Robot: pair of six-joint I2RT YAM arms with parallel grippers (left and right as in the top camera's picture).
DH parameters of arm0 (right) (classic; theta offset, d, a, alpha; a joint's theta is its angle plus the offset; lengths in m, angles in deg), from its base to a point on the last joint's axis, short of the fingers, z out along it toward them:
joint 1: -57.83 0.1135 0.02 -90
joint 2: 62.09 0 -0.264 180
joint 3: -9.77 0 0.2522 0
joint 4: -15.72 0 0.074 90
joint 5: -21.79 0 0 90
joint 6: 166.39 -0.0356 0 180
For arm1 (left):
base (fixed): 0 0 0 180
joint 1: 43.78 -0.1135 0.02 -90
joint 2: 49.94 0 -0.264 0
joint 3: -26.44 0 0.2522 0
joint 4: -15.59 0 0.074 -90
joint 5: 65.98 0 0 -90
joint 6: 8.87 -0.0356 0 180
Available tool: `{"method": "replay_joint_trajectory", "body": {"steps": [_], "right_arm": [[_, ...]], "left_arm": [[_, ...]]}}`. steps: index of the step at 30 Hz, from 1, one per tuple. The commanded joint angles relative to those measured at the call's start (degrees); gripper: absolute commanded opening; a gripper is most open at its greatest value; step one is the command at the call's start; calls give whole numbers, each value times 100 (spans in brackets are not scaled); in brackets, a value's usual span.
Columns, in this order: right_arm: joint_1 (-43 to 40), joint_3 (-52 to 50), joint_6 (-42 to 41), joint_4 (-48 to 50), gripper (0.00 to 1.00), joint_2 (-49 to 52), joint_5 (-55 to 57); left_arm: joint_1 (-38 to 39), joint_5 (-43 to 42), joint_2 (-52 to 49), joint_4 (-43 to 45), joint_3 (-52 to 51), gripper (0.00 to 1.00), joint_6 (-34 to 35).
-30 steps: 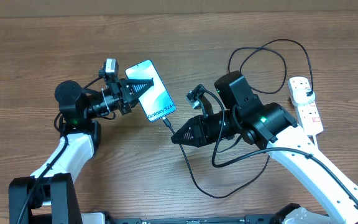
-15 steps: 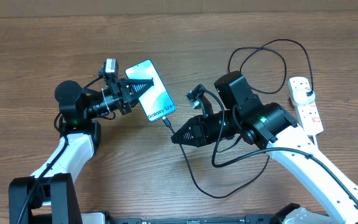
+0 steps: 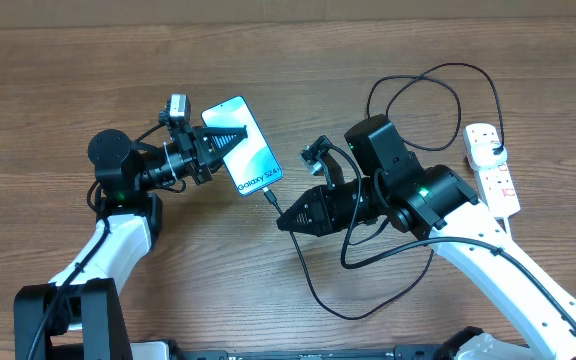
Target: Plug charger to phone and switch on socket
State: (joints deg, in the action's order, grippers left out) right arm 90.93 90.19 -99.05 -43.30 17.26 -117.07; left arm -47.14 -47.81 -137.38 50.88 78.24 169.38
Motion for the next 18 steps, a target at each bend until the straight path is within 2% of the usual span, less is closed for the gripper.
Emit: {"method": "replay_joint_trajectory", "body": {"steps": [1, 18], "right_arm": [[26, 114, 37, 28, 4, -151, 101], [28, 114, 35, 323, 4, -151, 125]], "left_arm": [[-9, -136, 44, 48, 144, 4, -144], [2, -168, 44, 46, 144, 4, -144]]}}
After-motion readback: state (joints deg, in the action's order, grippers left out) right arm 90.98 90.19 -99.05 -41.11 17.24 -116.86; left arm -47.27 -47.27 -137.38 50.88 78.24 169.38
